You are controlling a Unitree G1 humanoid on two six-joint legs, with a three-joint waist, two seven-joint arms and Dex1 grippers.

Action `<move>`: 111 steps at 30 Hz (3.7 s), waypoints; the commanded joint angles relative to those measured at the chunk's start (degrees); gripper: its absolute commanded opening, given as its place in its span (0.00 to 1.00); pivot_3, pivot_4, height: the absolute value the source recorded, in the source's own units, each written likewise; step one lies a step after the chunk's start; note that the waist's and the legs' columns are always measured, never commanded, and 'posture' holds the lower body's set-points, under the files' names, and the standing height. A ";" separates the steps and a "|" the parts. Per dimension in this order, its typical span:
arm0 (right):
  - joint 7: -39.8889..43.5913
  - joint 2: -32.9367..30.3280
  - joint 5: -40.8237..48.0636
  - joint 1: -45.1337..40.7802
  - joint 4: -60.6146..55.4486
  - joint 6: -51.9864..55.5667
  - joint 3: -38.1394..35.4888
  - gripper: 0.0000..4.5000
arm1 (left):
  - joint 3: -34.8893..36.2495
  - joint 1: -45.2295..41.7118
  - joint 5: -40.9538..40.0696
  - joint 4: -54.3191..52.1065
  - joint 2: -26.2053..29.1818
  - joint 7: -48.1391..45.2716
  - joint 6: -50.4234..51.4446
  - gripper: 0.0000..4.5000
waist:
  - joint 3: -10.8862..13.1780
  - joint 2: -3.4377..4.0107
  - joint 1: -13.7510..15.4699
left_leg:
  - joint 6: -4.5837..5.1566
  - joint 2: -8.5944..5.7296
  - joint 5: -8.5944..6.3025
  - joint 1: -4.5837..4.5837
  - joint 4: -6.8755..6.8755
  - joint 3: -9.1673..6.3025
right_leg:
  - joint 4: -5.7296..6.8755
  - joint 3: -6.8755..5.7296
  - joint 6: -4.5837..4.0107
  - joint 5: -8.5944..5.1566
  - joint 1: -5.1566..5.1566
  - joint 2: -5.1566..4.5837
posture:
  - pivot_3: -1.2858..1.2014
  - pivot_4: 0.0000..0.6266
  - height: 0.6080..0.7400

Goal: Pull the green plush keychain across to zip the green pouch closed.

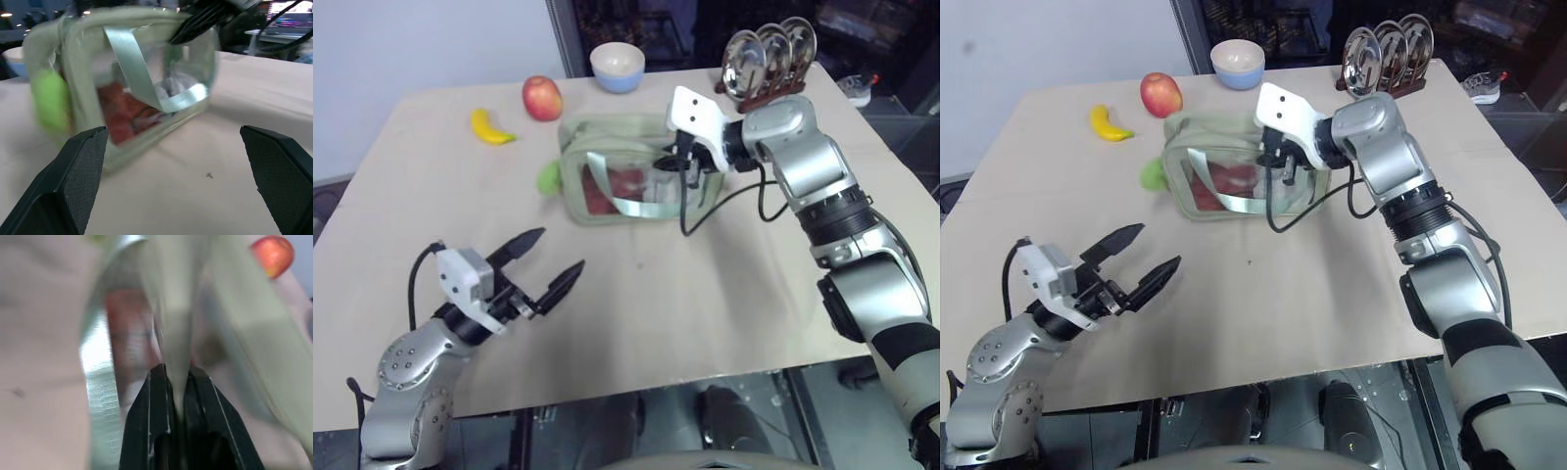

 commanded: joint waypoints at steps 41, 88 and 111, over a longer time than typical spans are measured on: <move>-8.52 -3.90 -1.37 12.40 -22.90 -0.47 4.44 0.00 | -2.04 -19.60 13.73 18.21 7.39 7.38 1.08 0.01 | -0.08 -0.13 -0.24 | -0.01 -0.08 0.01 -0.03 0.07 -0.05 | 0.04 -0.03 0.01 0.00 -0.02 -0.03 | 0.52 0.24 1.00; -8.90 -3.65 -1.02 12.77 -21.96 -1.91 4.68 0.00 | -4.02 -21.03 -0.64 22.65 11.78 -6.92 6.79 0.43 | -0.10 -0.17 -0.27 | -0.01 -0.24 0.03 -0.71 0.95 -0.24 | 0.97 -0.54 0.02 0.01 -0.67 -0.22 | 0.52 0.24 1.00; -13.07 -4.87 -1.81 8.14 -27.90 -5.75 -0.38 0.44 | -9.48 -27.84 9.12 24.73 6.05 -4.69 1.96 0.00 | -0.12 -0.20 -0.14 | -0.02 -0.27 0.04 -0.76 1.01 -0.24 | 0.94 -0.52 0.02 0.01 -0.68 -0.24 | 0.52 0.24 1.00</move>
